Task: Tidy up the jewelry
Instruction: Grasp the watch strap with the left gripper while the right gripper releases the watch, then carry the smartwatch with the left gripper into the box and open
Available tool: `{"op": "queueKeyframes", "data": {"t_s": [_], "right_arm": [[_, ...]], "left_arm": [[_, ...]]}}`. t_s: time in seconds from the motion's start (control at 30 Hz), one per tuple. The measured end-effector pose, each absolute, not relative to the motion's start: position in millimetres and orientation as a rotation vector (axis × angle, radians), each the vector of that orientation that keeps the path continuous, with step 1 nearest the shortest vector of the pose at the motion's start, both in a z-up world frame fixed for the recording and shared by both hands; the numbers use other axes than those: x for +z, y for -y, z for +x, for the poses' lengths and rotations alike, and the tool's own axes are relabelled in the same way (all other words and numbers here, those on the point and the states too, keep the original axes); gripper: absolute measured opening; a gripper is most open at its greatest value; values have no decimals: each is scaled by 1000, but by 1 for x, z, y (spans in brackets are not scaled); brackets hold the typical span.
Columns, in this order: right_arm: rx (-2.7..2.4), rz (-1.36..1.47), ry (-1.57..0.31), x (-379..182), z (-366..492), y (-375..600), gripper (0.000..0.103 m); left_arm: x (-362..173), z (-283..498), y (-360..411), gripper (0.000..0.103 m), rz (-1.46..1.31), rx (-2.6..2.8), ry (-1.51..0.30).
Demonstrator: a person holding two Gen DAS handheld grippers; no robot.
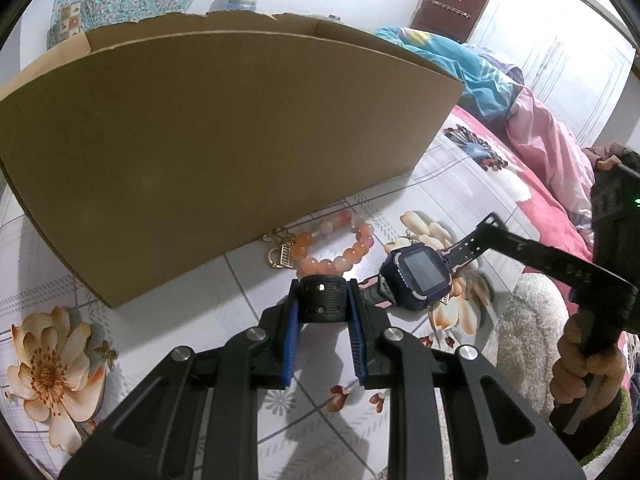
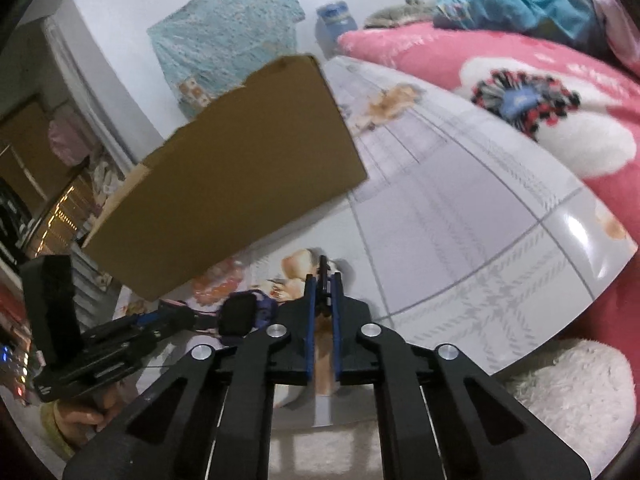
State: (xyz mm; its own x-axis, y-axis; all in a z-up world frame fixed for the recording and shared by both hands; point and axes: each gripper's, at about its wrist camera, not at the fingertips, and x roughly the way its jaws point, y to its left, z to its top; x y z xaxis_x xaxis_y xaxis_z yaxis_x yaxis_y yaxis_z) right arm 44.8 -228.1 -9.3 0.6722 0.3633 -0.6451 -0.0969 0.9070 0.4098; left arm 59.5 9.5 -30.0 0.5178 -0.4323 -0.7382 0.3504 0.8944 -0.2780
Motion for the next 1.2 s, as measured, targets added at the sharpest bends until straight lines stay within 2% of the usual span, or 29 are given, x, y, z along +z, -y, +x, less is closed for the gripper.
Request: {"op": "queueKeyframes", "data": {"t_s": [0.27, 0.5, 0.87, 1.2], "right_arm": [[370, 126, -657, 34, 15, 182, 4], [409, 134, -631, 42, 13, 178, 4], [567, 21, -617, 54, 0, 117, 4], [598, 58, -619, 49, 0, 126, 4]], "left_arm": [[-30, 60, -11, 21, -106, -470, -909], [-30, 60, -13, 21, -116, -475, -906], [-33, 65, -24, 21, -207, -527, -895], [-34, 65, -23, 21, -213, -519, -905]]}}
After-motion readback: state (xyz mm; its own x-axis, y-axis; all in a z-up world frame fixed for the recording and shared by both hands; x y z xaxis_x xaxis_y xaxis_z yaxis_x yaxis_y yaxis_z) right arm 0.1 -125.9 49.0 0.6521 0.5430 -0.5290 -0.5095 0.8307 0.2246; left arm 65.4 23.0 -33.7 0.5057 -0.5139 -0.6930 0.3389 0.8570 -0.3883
